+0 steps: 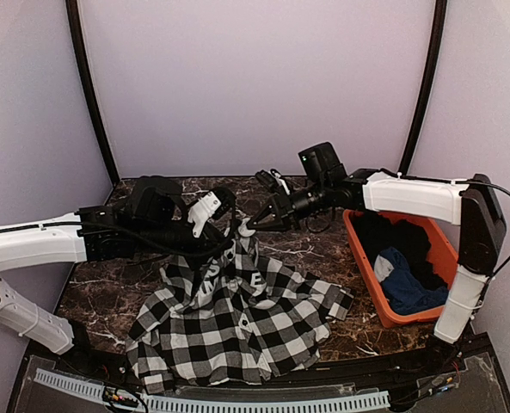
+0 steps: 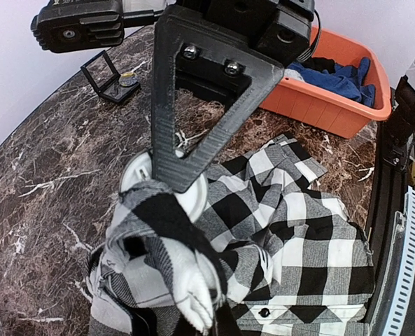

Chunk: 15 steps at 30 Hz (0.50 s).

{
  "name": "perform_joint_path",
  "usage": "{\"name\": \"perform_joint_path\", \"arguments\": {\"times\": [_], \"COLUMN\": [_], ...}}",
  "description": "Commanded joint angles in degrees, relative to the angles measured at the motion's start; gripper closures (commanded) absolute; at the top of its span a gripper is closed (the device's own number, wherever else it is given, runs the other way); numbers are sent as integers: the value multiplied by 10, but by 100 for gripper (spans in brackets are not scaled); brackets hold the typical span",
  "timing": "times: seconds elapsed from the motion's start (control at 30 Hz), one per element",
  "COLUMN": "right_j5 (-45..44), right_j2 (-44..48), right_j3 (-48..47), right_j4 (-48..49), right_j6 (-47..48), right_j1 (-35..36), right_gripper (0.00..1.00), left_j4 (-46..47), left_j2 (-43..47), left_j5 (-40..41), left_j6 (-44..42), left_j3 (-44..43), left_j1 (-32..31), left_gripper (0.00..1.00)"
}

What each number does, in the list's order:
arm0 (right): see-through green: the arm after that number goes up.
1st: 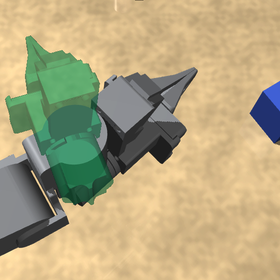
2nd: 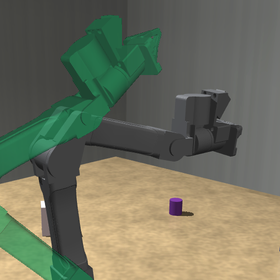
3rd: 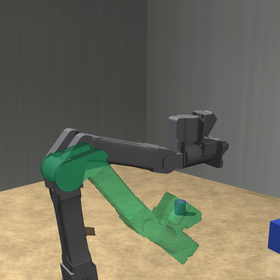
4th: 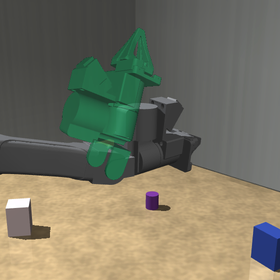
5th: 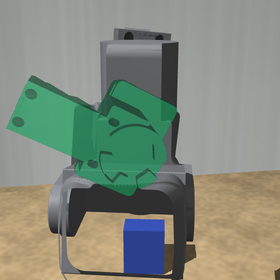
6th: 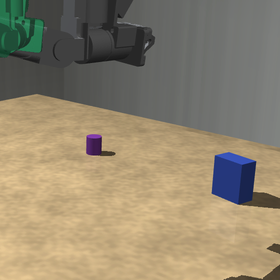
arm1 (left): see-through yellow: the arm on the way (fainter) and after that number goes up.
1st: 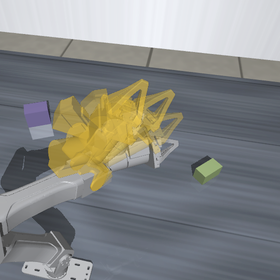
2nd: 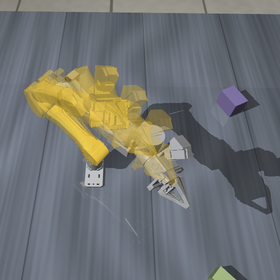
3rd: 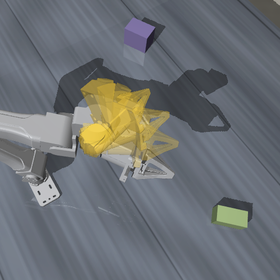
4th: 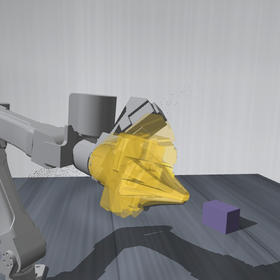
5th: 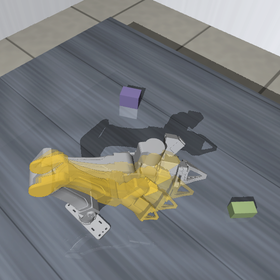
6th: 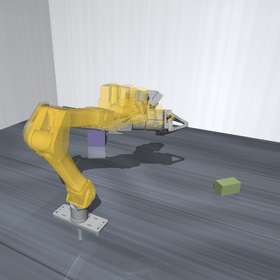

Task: Pin the brooch onto the clothing
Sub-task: Pin the brooch to the flattened clothing.

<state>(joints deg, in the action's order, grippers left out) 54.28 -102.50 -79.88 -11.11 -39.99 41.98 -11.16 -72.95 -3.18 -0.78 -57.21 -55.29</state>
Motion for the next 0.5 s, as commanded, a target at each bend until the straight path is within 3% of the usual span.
{"name": "perform_joint_path", "arguments": {"times": [0.0,0.17,0.47], "right_j5": [-37,-70,-17], "right_j2": [4,-4,-18], "right_j3": [-39,-70,-64], "right_j4": [-57,-156,-168], "right_j6": [41,80,27], "right_j1": [17,22,21], "right_gripper": [100,100,100], "left_j4": [16,-21,-13], "left_j2": [18,13,25], "left_j5": [-7,64,72], "left_j6": [5,-11,-37], "left_j3": [6,-8,12], "left_j1": [-1,-1,-2], "left_gripper": [99,99,99]}}
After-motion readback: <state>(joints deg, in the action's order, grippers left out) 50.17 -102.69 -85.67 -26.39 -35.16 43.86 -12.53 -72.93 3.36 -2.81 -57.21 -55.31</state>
